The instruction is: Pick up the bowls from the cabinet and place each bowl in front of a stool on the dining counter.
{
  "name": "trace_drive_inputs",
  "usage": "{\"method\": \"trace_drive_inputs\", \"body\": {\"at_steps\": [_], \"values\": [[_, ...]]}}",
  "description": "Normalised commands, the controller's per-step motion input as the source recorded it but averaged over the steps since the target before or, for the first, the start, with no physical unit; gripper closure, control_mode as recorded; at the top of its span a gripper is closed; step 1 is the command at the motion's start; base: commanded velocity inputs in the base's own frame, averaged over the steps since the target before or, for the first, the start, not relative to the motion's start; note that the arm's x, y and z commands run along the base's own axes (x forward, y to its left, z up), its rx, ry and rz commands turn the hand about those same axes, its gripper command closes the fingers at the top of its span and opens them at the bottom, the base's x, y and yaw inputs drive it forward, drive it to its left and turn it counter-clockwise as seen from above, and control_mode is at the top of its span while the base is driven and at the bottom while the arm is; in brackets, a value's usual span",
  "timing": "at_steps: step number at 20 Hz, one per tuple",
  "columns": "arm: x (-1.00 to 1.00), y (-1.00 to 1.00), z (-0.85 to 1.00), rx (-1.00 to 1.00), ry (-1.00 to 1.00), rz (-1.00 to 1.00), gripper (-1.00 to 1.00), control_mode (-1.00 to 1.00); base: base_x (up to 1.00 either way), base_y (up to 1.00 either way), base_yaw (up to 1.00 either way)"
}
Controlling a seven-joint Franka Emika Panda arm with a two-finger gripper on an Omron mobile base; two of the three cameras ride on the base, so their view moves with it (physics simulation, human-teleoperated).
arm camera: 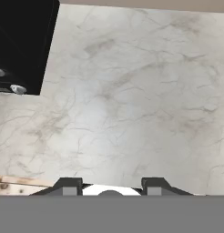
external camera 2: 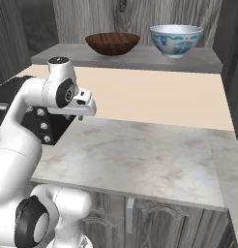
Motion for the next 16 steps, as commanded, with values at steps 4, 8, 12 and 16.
{"method": "trace_drive_inputs", "body": {"at_steps": [4,8,12,16], "values": [[0.00,0.00,0.00,0.00,0.00,0.00,-1.00,-1.00,0.00,0.00,0.00],[0.00,0.00,0.00,0.00,0.00,0.00,-1.00,-1.00,0.00,0.00,0.00],[-0.04,-0.02,0.00,0.00,0.00,0.00,-1.00,-1.00,0.00,0.00,0.00],[-0.42,-0.14,0.10,-0.22,0.00,0.02,-1.00,-1.00,0.00,0.00,0.00]]}}
